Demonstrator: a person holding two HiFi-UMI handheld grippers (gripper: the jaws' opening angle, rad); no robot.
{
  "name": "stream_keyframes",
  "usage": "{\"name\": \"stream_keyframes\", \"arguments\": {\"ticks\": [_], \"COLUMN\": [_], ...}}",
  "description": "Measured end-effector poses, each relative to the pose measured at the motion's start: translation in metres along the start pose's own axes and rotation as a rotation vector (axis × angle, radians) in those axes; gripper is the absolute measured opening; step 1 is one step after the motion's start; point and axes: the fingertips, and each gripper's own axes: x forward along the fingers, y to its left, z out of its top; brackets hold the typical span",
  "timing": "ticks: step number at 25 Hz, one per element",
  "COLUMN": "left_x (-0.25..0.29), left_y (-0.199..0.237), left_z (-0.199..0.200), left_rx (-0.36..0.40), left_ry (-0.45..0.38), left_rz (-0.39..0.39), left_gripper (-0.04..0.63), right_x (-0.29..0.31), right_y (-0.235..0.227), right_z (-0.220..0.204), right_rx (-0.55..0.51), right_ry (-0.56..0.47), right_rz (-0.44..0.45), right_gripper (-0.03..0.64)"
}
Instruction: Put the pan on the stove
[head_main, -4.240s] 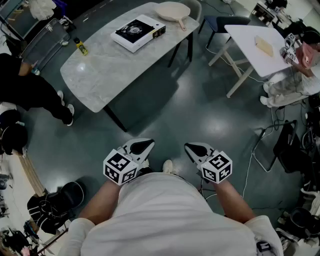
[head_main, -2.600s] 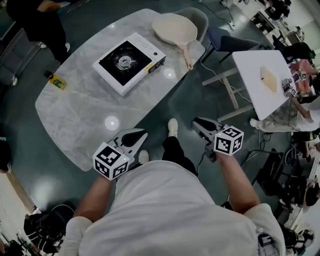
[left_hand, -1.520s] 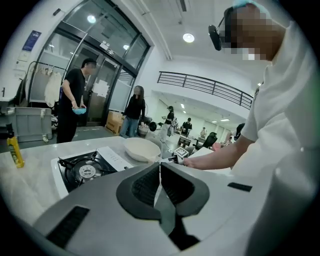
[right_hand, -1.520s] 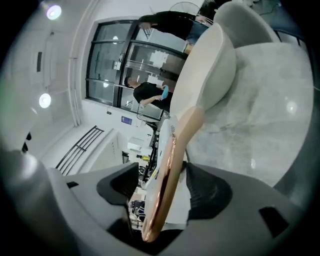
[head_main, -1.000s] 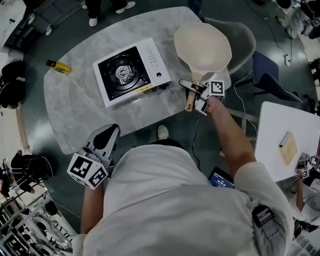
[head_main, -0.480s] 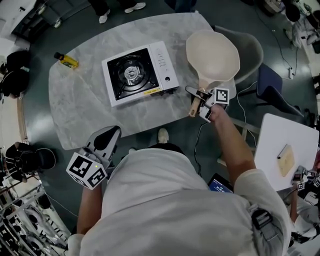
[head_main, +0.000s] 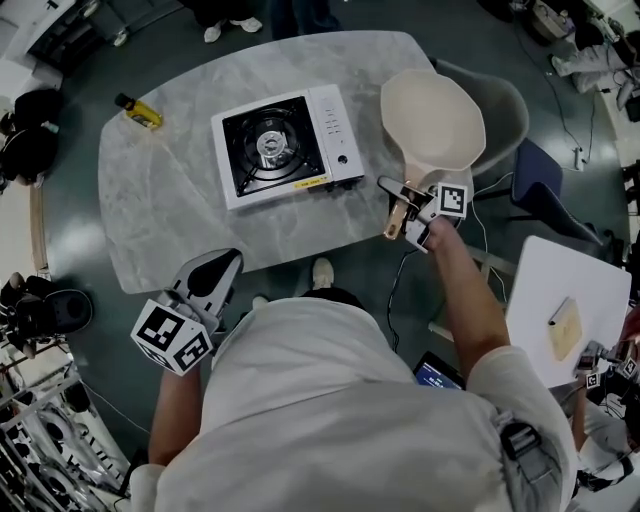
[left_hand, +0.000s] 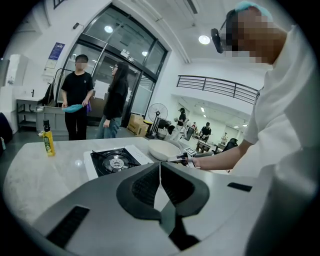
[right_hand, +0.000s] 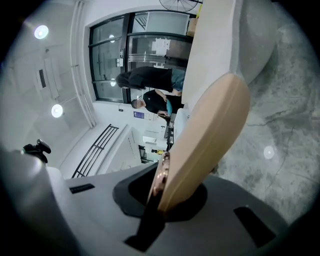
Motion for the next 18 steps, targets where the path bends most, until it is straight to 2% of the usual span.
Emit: {"name": "stream_keyframes", "arguments": {"ticks": [8, 18], "left_x": [-0.011, -0.038], "left_y": [0.005, 0.015], "left_z": [-0.008, -0.014], "left_rx": [-0.023, -0.033], "left_ry": [-0.016, -0.063], "left_rz": [-0.016, -0.046], "left_gripper": [0.021, 0.020], "right_x": [0.001, 0.030], "right_y": [0.043, 0.116], "right_z": [-0.004, -0.039], "right_rx": [-0.042, -0.105], "right_ry": [0.002, 0.108], "right_rz": [0.025, 0.063], "right_gripper": [0.026, 0.031]}}
